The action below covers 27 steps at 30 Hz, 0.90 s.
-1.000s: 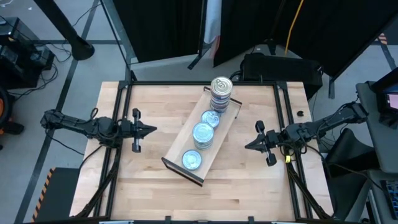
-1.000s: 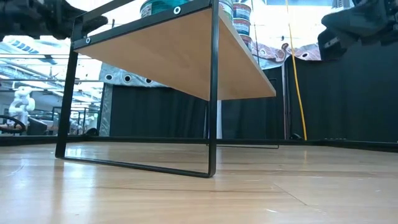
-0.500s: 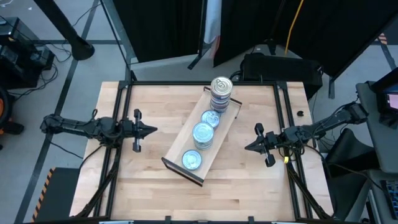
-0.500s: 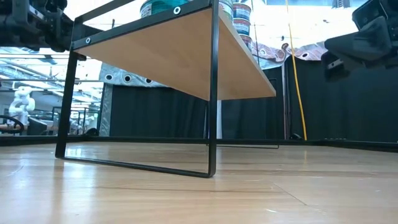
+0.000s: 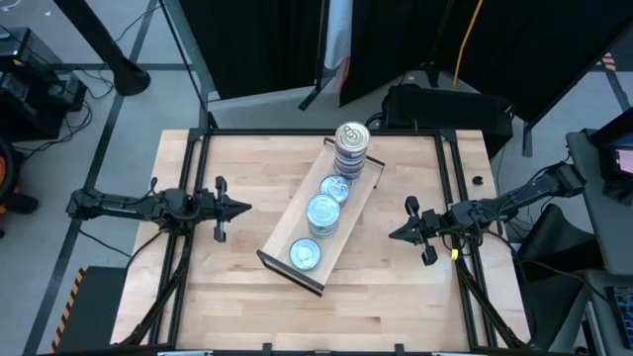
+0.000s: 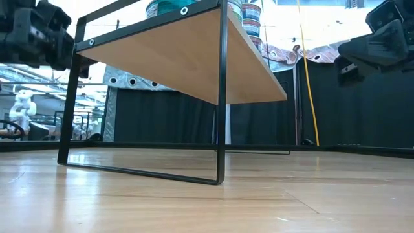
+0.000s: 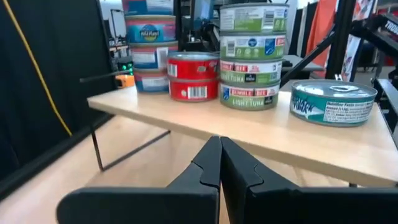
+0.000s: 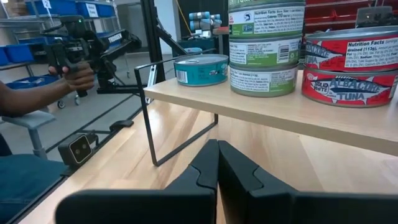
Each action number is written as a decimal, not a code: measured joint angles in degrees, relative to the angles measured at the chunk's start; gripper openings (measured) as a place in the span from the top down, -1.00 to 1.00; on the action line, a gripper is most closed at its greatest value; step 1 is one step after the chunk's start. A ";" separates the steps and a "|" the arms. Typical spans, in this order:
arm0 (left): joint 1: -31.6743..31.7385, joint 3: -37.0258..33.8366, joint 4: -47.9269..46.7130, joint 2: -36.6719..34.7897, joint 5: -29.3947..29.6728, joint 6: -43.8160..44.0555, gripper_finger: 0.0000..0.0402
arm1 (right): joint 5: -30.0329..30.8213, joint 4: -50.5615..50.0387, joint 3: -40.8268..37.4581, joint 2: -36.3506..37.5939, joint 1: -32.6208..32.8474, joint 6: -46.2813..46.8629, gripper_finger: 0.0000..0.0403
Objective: Stack canned seafood by type on shelf
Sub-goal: Return to Home Position
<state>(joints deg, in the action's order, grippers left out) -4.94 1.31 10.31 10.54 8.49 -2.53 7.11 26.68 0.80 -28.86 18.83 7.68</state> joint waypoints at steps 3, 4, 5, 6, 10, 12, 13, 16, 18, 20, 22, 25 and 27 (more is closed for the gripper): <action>0.14 -0.88 0.68 -2.35 -0.08 0.68 0.98 | 0.00 0.00 0.00 0.00 0.00 0.00 1.00; 0.14 -0.88 0.12 -3.05 -0.29 0.68 0.98 | 0.01 0.00 0.00 0.00 0.00 0.00 1.00; 0.14 -0.88 -0.28 -3.64 -0.79 0.61 0.98 | 0.02 0.00 0.00 0.00 0.00 0.00 1.00; 0.14 -0.89 -1.01 -4.13 -1.23 0.52 0.98 | 0.00 -0.02 0.00 0.00 0.00 -0.05 1.00; 0.14 -0.91 -3.20 -6.01 -1.79 -0.86 0.98 | 0.01 -0.38 0.00 0.00 0.00 -0.02 1.00; 0.14 -0.91 -4.15 -7.13 -1.74 -1.66 0.98 | -0.07 -0.68 0.00 0.00 0.00 0.03 1.00; 0.14 -0.91 -4.07 -7.85 -1.62 -2.19 0.98 | -0.37 -0.86 0.00 0.01 0.00 0.03 1.00; 0.14 -0.93 -4.20 -10.27 -1.51 -3.75 0.98 | -1.43 -1.81 0.00 0.54 0.00 0.49 1.00; 0.43 -0.93 -4.97 -10.50 -0.34 -4.27 0.98 | -1.78 -2.68 0.00 1.34 0.00 0.67 1.00; 1.44 -0.95 -5.84 -10.50 1.42 -3.99 0.98 | -2.53 -3.37 0.00 2.53 0.00 0.60 1.00; 2.66 -0.95 -7.41 -10.50 1.54 -3.59 0.98 | -2.94 -3.69 0.02 4.03 0.00 0.53 1.00; 4.31 -0.95 -7.80 -10.53 -0.19 -2.29 0.98 | -3.06 -5.47 0.04 6.36 0.00 0.24 1.00; 5.01 -0.95 -8.06 -10.53 -1.92 -1.81 0.98 | -3.04 -7.52 0.04 8.06 0.00 0.05 1.00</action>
<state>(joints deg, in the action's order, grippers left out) 0.07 0.36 2.25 0.01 6.57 -4.34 4.07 19.15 0.84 -20.80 18.83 7.73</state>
